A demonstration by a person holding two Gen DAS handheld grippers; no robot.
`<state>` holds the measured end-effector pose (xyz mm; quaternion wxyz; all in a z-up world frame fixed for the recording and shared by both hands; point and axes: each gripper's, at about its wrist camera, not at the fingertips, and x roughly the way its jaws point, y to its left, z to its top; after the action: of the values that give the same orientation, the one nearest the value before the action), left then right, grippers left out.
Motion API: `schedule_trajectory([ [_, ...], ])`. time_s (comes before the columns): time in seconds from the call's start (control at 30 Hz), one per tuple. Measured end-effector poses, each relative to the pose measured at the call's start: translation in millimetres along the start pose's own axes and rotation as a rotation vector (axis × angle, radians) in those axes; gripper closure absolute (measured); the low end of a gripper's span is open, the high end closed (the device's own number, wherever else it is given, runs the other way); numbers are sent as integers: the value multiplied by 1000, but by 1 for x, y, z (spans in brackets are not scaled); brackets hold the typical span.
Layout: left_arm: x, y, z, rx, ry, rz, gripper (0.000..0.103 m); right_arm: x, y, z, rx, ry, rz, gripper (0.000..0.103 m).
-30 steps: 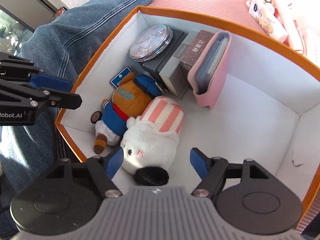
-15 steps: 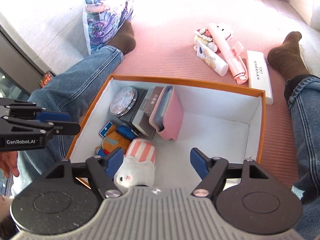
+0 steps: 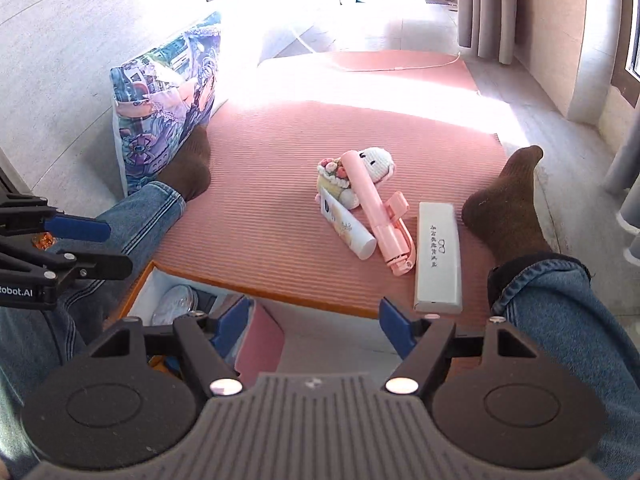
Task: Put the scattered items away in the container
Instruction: 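Withdraw both tools from the box toward the crocheted bunny and lotion, then grasp the crocheted bunny with left tool while right tool grasps the lotion tube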
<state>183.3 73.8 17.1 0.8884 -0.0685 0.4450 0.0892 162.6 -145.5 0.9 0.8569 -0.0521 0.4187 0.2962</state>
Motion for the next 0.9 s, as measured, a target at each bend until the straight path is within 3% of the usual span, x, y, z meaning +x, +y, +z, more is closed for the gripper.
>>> schedule_trajectory([
  [0.17, 20, 0, 28, 85, -14, -25, 40, 21, -5, 29, -88, -11, -28, 28],
  [0.43, 77, 19, 75, 153, 48, -81, 41, 72, -12, 73, -192, 34, -9, 28],
  [0.5, 95, 25, 85, 189, 78, -97, 40, 89, -16, 81, -204, 72, 6, 29],
  [0.73, 162, 39, 103, 313, 156, -123, 35, 156, -22, 95, -290, 240, 68, 48],
  [0.9, 207, 51, 114, 325, 178, -158, 34, 193, -22, 98, -339, 291, 93, 50],
])
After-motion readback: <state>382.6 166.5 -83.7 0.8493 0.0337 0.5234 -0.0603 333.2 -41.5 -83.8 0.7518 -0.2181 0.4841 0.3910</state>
